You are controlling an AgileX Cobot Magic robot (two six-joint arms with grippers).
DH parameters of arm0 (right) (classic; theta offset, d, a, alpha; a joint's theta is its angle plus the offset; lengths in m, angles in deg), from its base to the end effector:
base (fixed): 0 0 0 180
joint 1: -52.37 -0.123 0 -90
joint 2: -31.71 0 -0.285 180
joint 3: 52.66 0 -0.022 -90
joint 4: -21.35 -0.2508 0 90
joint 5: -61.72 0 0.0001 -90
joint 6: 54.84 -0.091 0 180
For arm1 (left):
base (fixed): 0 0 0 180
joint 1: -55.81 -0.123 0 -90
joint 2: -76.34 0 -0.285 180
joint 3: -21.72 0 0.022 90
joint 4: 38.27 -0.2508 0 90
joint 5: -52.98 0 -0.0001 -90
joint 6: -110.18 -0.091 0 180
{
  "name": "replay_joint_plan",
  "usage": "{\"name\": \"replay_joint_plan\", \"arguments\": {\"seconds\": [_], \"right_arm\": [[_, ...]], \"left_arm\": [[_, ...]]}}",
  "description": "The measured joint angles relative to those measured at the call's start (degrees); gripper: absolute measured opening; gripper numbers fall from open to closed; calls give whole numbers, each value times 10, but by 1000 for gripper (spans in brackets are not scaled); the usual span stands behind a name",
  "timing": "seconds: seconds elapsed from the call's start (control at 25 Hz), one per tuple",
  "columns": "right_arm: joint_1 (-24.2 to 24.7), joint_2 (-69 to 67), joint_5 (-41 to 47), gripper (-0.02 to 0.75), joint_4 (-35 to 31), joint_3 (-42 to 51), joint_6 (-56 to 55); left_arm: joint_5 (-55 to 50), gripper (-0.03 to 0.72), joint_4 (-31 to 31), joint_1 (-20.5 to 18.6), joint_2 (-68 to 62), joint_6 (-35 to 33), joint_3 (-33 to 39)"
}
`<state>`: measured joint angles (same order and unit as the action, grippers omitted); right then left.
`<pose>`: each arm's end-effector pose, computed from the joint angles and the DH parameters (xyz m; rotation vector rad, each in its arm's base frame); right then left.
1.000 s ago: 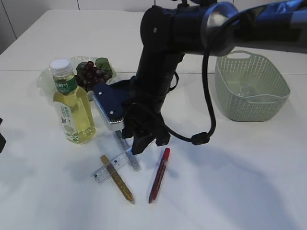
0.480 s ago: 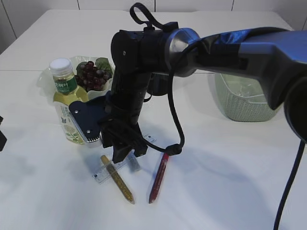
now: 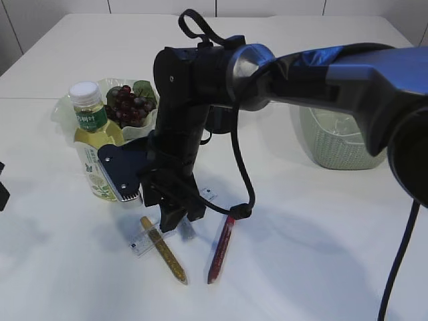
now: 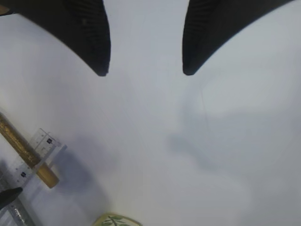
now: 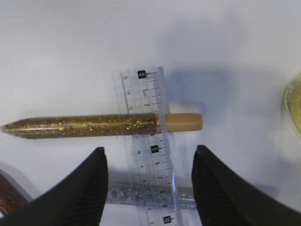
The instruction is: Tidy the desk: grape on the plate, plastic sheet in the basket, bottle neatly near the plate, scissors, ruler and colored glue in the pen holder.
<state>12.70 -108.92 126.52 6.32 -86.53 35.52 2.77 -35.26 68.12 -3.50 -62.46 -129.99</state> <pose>0.3565 0.3234 0.1652 -2.5636 1.3457 0.2315 0.2224 -0.0523 0.2619 0.0839 2.7717 -0.1545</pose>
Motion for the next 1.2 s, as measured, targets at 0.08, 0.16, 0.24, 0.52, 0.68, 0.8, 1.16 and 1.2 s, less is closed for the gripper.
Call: {"name": "replay_joint_plan", "arguments": {"seconds": [0.08,0.16,0.24,0.52,0.68,0.8,1.16,1.2], "right_arm": [[0,-4,1,457,6,0,-3],[0,-10,1,458,12,0,-5],[0,-13,2,458,19,0,-8],[0,-25,2,458,27,0,-12],[0,-31,-8,458,37,0,-13],[0,-31,-15,458,44,0,-13],[0,-40,-25,458,45,0,-14],[0,-41,-25,458,45,0,-14]], "left_arm": [[0,362,0,0,0,0,0],[0,362,0,0,0,0,0],[0,362,0,0,0,0,0],[0,362,0,0,0,0,0],[0,362,0,0,0,0,0],[0,362,0,0,0,0,0],[1,362,0,0,0,0,0],[1,362,0,0,0,0,0]]}}
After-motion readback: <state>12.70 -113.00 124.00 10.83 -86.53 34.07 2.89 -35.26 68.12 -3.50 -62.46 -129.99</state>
